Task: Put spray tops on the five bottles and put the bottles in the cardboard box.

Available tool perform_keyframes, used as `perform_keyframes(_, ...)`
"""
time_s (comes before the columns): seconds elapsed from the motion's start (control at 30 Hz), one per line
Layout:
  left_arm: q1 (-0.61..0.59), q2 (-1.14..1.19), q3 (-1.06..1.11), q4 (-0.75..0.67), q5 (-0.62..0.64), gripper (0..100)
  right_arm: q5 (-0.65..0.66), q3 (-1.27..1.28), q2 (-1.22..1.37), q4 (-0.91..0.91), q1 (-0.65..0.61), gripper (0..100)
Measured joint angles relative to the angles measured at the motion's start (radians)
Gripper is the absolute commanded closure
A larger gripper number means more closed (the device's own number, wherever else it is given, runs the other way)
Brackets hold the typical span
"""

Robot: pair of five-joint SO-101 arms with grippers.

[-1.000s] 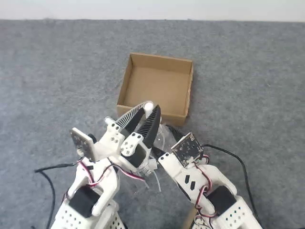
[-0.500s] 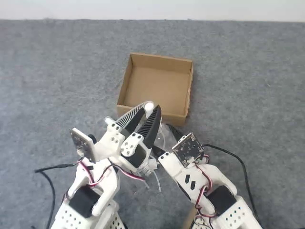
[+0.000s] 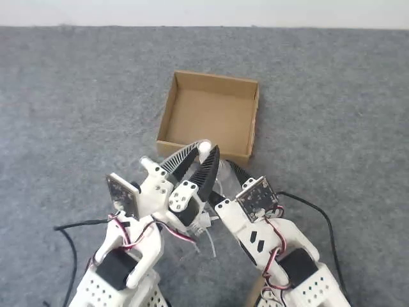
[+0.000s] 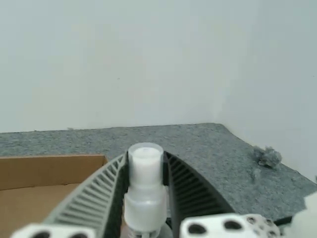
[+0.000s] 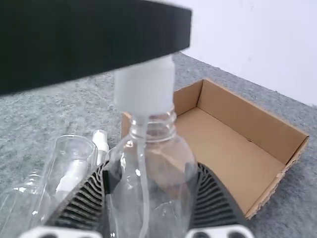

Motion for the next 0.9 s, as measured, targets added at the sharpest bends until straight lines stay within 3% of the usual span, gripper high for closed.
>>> perform_keyframes(0.3,0.020,0.000,0.006,0.000,-0.005,88,0.002,0.000,0.000,0.000,0.000,99.2)
perform_keyframes(0.9,0.018,0.000,0.040,-0.002,-0.005,87,0.002,0.002,0.000,-0.015,0.075,99.2)
